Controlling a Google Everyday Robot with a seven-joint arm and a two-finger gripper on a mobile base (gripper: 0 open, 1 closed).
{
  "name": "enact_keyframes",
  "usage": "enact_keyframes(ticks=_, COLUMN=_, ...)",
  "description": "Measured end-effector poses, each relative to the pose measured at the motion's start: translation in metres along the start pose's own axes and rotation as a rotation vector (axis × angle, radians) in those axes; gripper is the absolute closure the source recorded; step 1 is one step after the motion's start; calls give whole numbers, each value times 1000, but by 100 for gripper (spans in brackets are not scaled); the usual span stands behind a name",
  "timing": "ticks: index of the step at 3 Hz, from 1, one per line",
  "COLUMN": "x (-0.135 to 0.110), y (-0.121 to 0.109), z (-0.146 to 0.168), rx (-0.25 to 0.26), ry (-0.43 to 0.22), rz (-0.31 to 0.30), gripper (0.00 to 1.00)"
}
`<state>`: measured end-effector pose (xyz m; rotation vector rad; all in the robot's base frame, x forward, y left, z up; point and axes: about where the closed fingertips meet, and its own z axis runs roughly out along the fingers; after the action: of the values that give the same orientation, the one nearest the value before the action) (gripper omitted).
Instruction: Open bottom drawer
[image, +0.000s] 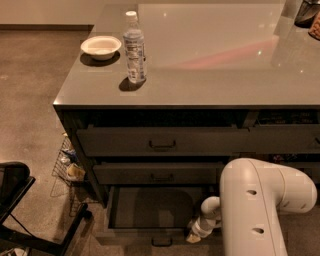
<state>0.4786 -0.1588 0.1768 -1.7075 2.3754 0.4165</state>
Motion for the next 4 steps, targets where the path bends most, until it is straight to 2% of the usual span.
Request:
enact_keyframes(ticks=1, x=0, y=2, z=2, rx=-4, ry=0, rz=0, gripper=51)
enact_keyframes(ticks=3, x=0, y=5, z=4, rx=-10, ry=1, rz=0, gripper=4)
enact_keyframes(ticks=4, x=0, y=6, z=5, rx=-12, ry=3, rz=-1, gripper=0)
